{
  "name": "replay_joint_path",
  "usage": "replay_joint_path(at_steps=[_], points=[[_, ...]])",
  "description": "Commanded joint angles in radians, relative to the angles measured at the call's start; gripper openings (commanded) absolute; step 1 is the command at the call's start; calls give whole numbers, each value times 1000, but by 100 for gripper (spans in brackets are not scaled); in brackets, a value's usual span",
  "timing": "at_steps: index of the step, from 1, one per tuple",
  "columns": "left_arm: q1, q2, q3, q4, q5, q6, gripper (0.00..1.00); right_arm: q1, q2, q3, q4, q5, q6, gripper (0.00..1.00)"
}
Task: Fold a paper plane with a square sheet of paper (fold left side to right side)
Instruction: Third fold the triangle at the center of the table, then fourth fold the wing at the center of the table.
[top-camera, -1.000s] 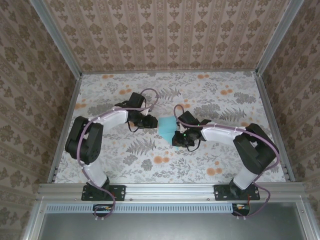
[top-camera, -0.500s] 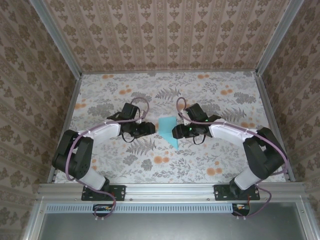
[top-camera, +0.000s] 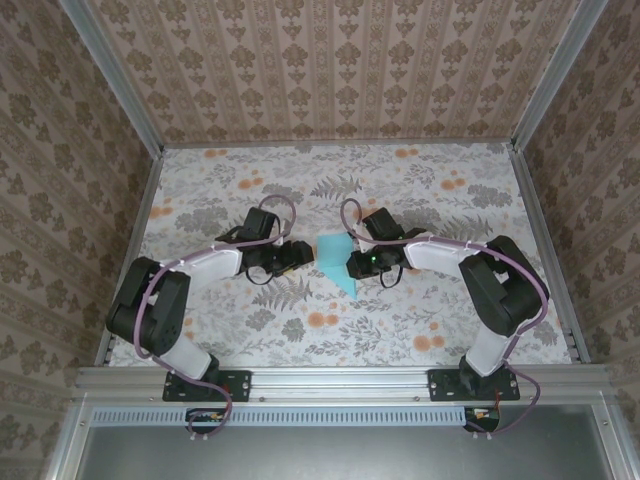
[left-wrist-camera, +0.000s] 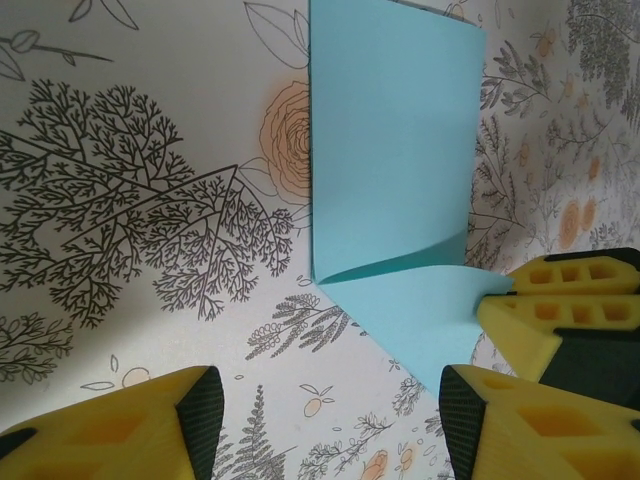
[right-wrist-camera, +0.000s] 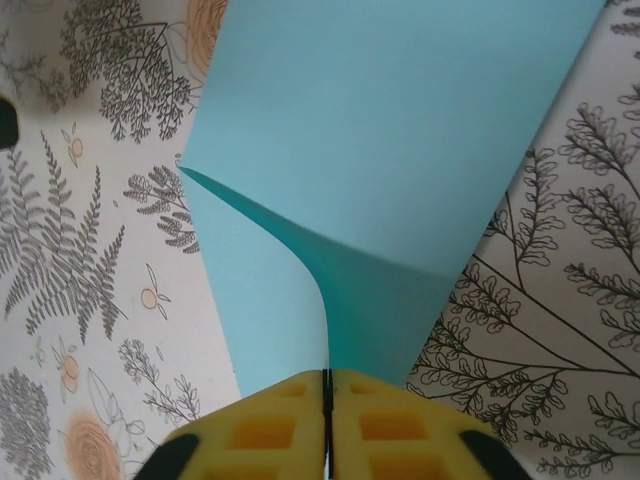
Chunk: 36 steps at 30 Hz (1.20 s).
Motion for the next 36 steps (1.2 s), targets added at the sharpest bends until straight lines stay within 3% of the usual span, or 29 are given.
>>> replay_joint_path(at_steps=[1, 11, 23, 28, 32, 36], points=[[-4, 27, 20, 11, 22, -19, 62, -11, -6, 14, 6, 16, -9, 5], [-42, 106, 76, 51, 45, -41, 62, -29, -48, -17, -4, 27, 2, 5], [-74, 202, 161, 76, 67, -45, 56, -40, -56, -33, 2, 28, 14, 5], [-83, 226, 185, 90, 81, -53, 40, -39, -58, -36, 4, 27, 19, 7], [-84, 215, 195, 96, 80, -58, 28, -41, -104, -40, -8, 76, 17, 23], [-84, 195, 210, 84, 79, -59, 24, -39, -186, -47, -46, 159, 2, 37]])
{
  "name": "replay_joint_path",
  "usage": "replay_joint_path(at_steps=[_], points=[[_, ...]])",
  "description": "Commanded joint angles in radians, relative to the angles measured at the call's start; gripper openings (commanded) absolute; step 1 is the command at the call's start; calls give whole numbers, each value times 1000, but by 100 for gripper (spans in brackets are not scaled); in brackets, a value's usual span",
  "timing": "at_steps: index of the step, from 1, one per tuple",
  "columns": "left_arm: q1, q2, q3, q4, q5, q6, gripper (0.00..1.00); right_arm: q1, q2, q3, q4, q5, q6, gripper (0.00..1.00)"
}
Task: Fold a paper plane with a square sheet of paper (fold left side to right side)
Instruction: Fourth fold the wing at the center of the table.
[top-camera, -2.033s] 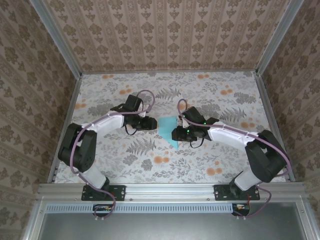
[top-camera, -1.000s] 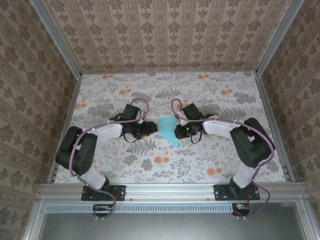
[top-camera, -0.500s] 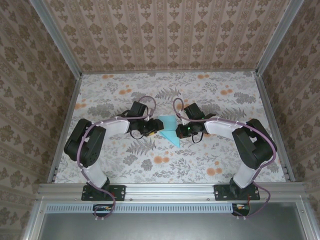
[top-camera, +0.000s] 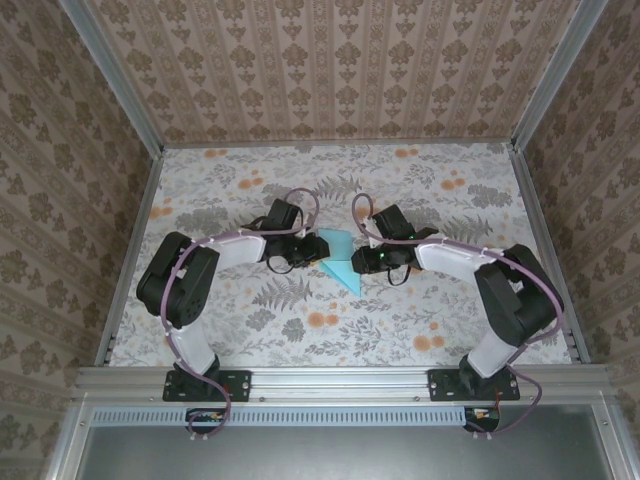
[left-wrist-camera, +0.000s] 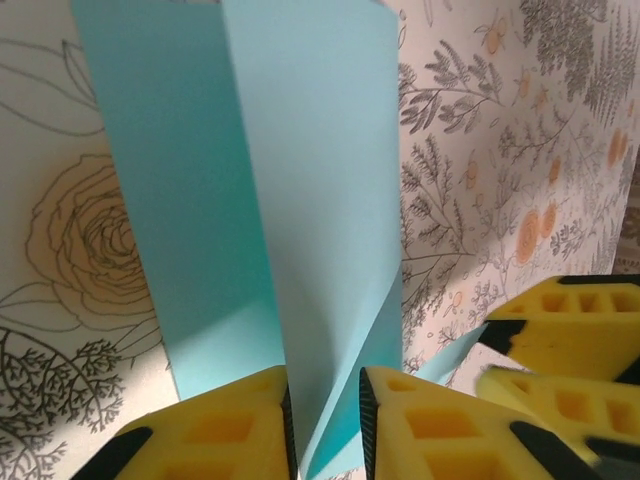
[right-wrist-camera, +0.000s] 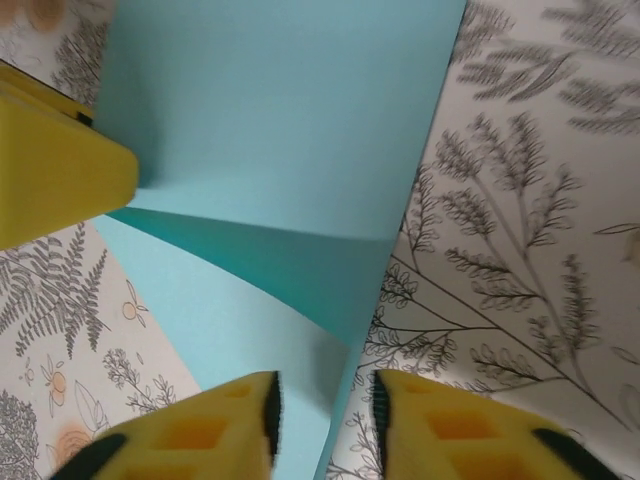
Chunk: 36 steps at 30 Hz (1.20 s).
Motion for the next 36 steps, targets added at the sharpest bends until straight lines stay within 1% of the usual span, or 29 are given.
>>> replay_joint_path(at_steps=[1, 4, 7, 11, 14, 19, 26, 28, 31, 34, 36], points=[[-4, -27, 41, 1, 14, -4, 23, 0, -94, -13, -41, 98, -17, 39], [-4, -38, 56, -16, 12, 0, 23, 37, -154, -35, -54, 159, -32, 44], [-4, -46, 70, -31, 10, 4, 23, 108, -180, -51, -49, 222, -38, 46], [-4, -50, 87, -43, 8, 3, 22, 205, -144, -65, -1, 293, -23, 49], [-4, -48, 97, -52, 7, -4, 20, 248, -84, -44, 9, 344, -20, 49], [-3, -44, 115, -80, -1, -16, 18, 283, -3, 9, -2, 384, -44, 49], [-4, -39, 125, -83, -1, -33, 18, 285, 47, 34, -7, 423, -55, 49], [-3, -39, 127, -86, -4, -32, 18, 285, 55, 38, -9, 428, -58, 48], [-2, -39, 131, -90, -5, -31, 18, 285, 62, 40, -7, 425, -59, 43], [0, -44, 130, -96, -8, -25, 18, 285, 63, 42, -12, 422, -58, 36], [5, -53, 128, -100, -10, -21, 21, 285, 62, 41, -17, 418, -60, 30]])
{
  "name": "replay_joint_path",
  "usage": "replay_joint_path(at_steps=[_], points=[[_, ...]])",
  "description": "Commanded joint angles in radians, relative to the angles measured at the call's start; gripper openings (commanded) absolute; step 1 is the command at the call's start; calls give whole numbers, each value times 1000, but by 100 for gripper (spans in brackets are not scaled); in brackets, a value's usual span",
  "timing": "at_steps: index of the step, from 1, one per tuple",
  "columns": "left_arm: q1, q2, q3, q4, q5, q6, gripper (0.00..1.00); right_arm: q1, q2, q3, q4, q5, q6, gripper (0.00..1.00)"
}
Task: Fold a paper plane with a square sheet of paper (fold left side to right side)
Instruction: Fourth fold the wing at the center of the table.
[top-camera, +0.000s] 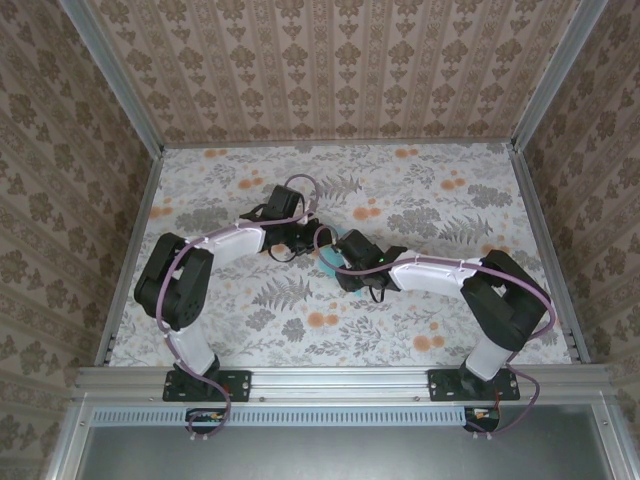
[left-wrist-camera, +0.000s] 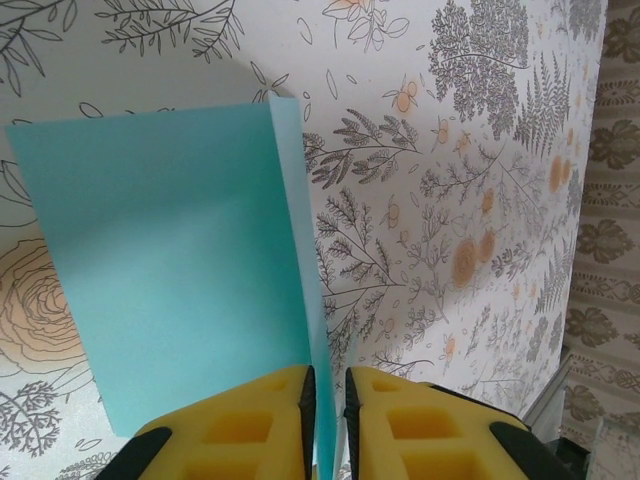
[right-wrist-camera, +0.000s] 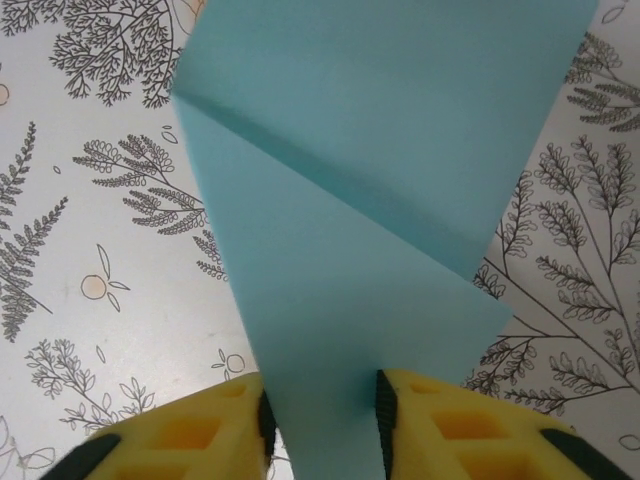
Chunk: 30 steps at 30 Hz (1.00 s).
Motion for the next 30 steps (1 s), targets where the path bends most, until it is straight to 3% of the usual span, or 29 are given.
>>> replay_joint_path(at_steps=[1, 7, 12, 16, 21, 30], points=[[7, -38, 23, -28, -6, -8, 23, 4, 15, 22, -20, 17, -5, 27], [38, -99, 8, -63, -14, 26, 41, 3, 15, 24, -18, -23, 6, 13], [87, -179, -42, -98, -33, 47, 51, -11, 5, 17, -3, -107, 40, 8], [106, -221, -106, -96, -32, 36, 51, -47, -8, -9, 51, -229, 98, 6], [93, -167, -161, -7, 27, -8, 41, -98, -12, -43, 120, -369, 157, 6], [13, -4, -91, 71, 54, -45, 41, -149, 4, -87, 168, -453, 195, 5]])
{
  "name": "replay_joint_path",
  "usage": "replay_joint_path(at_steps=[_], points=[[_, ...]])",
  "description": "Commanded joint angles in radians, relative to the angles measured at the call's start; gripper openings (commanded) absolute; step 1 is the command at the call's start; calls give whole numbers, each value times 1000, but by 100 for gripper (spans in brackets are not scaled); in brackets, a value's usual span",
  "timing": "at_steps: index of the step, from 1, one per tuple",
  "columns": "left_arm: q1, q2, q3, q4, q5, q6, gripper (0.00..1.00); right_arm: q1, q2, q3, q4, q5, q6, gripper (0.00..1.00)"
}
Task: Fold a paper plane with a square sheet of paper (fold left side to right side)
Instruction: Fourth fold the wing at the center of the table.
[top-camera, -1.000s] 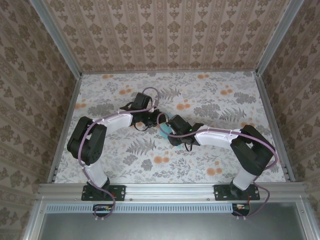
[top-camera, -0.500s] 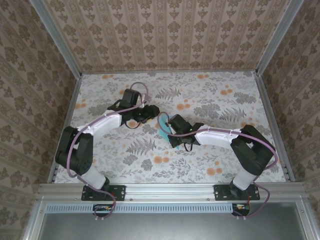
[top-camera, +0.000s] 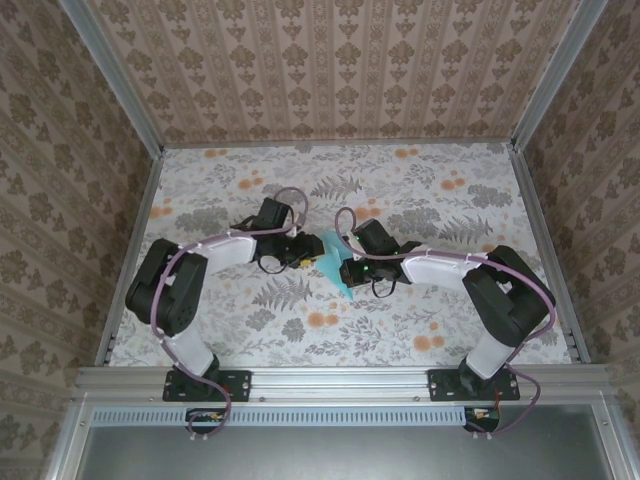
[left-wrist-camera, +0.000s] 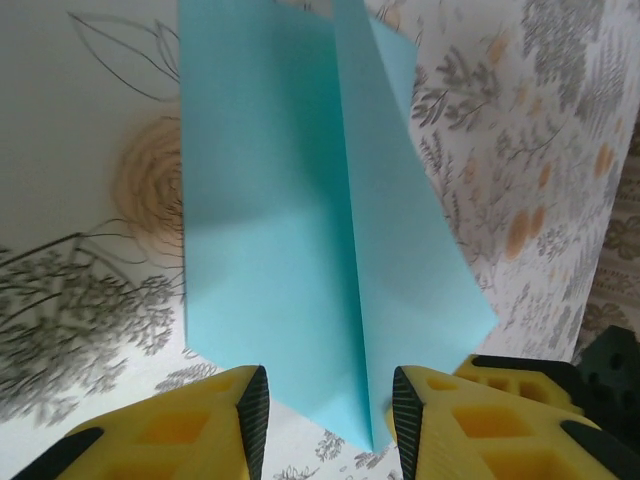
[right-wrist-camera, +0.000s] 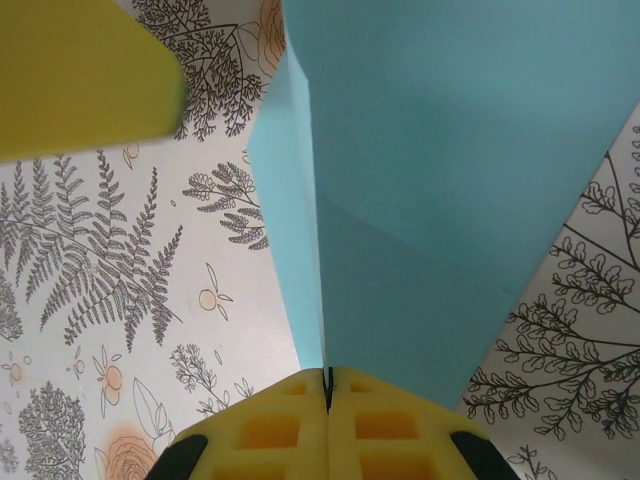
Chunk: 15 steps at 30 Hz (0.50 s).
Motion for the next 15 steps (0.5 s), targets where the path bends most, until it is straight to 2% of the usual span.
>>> replay_joint_path(at_steps=[1, 15], points=[[-21, 43, 50, 53, 31, -32, 41, -11, 4, -23, 36, -61, 31, 5], [-51, 161, 107, 80, 24, -63, 42, -46, 37, -30, 55, -124, 65, 6]])
